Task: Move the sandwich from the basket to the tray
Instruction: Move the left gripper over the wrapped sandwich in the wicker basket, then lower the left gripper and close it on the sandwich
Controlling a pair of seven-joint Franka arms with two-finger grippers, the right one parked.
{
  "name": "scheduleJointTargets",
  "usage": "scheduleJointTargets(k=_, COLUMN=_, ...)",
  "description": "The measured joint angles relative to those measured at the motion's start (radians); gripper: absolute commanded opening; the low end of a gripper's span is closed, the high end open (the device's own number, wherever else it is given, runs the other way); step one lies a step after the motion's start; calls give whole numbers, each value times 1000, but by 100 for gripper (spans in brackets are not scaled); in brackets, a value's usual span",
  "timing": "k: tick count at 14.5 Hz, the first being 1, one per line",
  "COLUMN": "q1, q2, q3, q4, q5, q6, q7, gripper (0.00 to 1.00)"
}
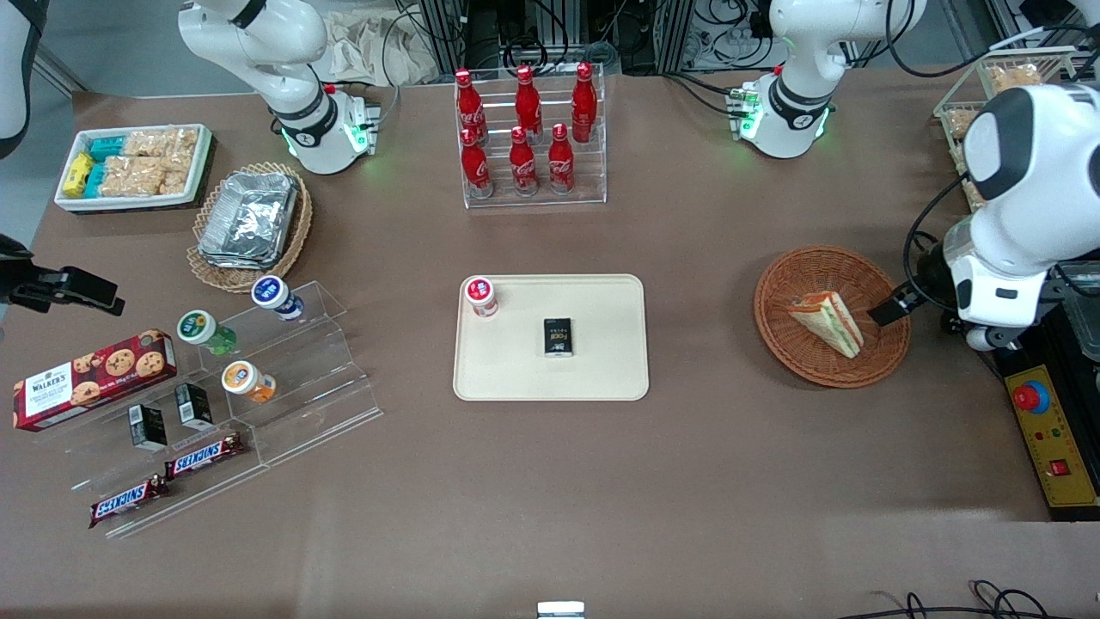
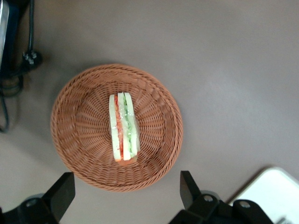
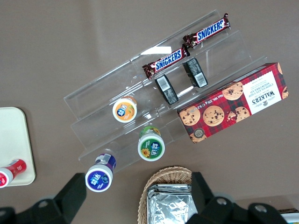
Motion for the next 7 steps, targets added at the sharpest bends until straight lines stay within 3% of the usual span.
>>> scheduleJointTargets(k=7, q1=1, q2=4, q3=36, q4=-285, q5=-1, q6=327, q7=-164, gripper=100)
